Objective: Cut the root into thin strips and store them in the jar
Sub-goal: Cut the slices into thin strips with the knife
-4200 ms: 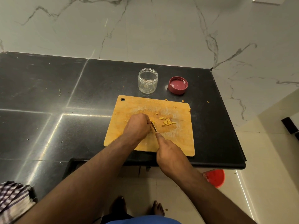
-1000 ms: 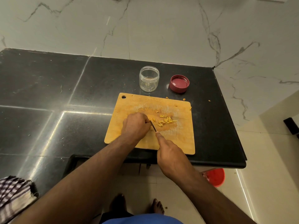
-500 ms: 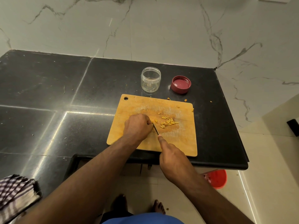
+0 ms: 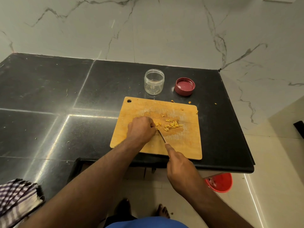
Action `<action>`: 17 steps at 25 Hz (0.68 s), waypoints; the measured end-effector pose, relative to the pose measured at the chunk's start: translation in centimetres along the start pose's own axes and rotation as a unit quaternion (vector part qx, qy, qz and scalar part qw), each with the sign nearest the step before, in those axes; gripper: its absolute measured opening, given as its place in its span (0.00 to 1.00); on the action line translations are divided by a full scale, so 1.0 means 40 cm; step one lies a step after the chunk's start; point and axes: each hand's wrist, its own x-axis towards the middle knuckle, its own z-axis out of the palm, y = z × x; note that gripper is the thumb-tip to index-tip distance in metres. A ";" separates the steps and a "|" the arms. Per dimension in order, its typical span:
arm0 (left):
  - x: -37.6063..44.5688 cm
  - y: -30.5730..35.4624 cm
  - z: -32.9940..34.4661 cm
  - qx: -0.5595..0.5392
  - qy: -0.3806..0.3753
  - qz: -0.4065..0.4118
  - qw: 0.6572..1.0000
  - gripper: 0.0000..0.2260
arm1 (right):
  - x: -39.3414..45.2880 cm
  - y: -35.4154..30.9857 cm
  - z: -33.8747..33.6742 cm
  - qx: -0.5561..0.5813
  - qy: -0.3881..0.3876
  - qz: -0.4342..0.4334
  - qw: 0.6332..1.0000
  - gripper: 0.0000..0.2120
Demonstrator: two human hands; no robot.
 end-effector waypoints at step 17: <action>0.008 -0.005 0.010 -0.020 -0.006 -0.010 1.000 0.03 | 0.067 -0.004 -0.017 0.002 -0.006 -0.021 1.000 0.26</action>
